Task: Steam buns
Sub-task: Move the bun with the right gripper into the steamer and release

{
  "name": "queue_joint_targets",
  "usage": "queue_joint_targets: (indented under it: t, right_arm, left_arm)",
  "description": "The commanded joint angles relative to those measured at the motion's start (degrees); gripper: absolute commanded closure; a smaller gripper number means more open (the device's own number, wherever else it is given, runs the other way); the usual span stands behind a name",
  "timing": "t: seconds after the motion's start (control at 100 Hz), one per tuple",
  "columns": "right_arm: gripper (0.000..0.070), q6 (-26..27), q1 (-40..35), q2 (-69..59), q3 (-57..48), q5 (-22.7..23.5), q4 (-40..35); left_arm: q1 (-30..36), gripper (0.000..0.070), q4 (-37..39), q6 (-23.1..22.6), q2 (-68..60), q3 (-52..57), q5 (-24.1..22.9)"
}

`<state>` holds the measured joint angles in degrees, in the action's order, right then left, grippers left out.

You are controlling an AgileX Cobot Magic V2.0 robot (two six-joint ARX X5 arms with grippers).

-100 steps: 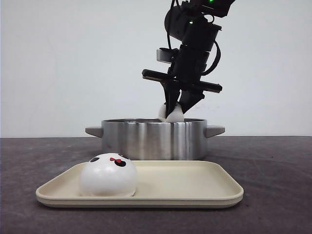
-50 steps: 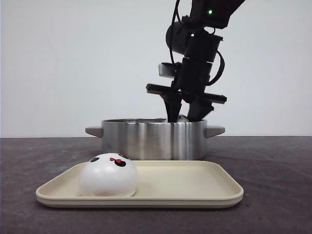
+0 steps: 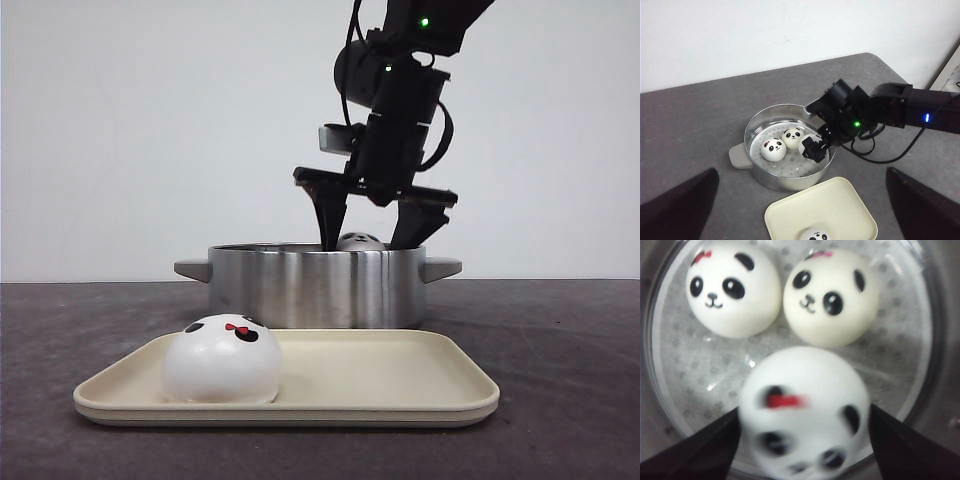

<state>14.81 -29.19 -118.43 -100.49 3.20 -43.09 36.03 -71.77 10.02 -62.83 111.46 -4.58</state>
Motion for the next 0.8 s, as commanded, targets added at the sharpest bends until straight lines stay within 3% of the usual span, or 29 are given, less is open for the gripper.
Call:
queue_joint_targets:
  t: [0.0, 0.12, 0.23, 0.25, 0.28, 0.35, 0.36, 0.47, 0.66, 0.79]
  right_arm:
    - [0.0204, -0.3, -0.2, -1.4, -3.7, -0.2, -0.2]
    - [0.0142, -0.7, -0.1, -1.4, -7.7, -0.2, -2.2]
    - [0.0162, -0.9, -0.2, -1.3, -11.6, -0.2, -4.2]
    - [0.0194, -0.9, -0.2, -1.3, -12.5, -0.2, -5.0]
    - [0.0296, -1.0, -0.2, -1.3, -14.1, -0.2, -6.4]
    - [0.068, -2.2, -0.3, -1.1, -18.2, -0.2, -10.7]
    - [0.07, -2.3, -0.3, -1.0, -18.8, -0.2, -11.3]
    - [0.0681, -3.7, -1.2, 1.6, -22.7, -0.3, -14.9]
    - [0.0681, -3.7, -5.7, 12.2, -22.8, -0.7, -15.2]
    - [0.0681, -5.0, -11.3, 20.3, -22.8, -5.6, -15.0]
  left_arm:
    - [0.4, 0.0, 0.6, -0.3, -0.5, 1.3, 0.0]
    - [0.4, 0.0, 0.5, -0.3, -0.5, 1.3, 0.0]
    - [0.4, 0.0, 0.0, -0.4, -0.5, 1.3, 0.0]
    - [0.4, 0.0, -0.3, -0.4, -0.5, 1.3, 0.1]
    - [0.4, 0.0, -0.8, -0.4, -0.6, 1.3, 0.0]
    - [0.4, 0.0, -2.3, -0.3, -0.9, 0.9, 0.1]
    - [0.4, 0.0, -2.4, -0.3, -0.9, 0.7, 0.1]
    - [0.4, 0.0, -3.5, 0.2, -0.8, -3.4, 0.9]
    - [0.7, 0.0, 0.8, 3.3, 1.3, -17.2, 7.6]
    - [2.0, 0.0, 6.6, 6.3, 2.6, -27.1, 9.1]
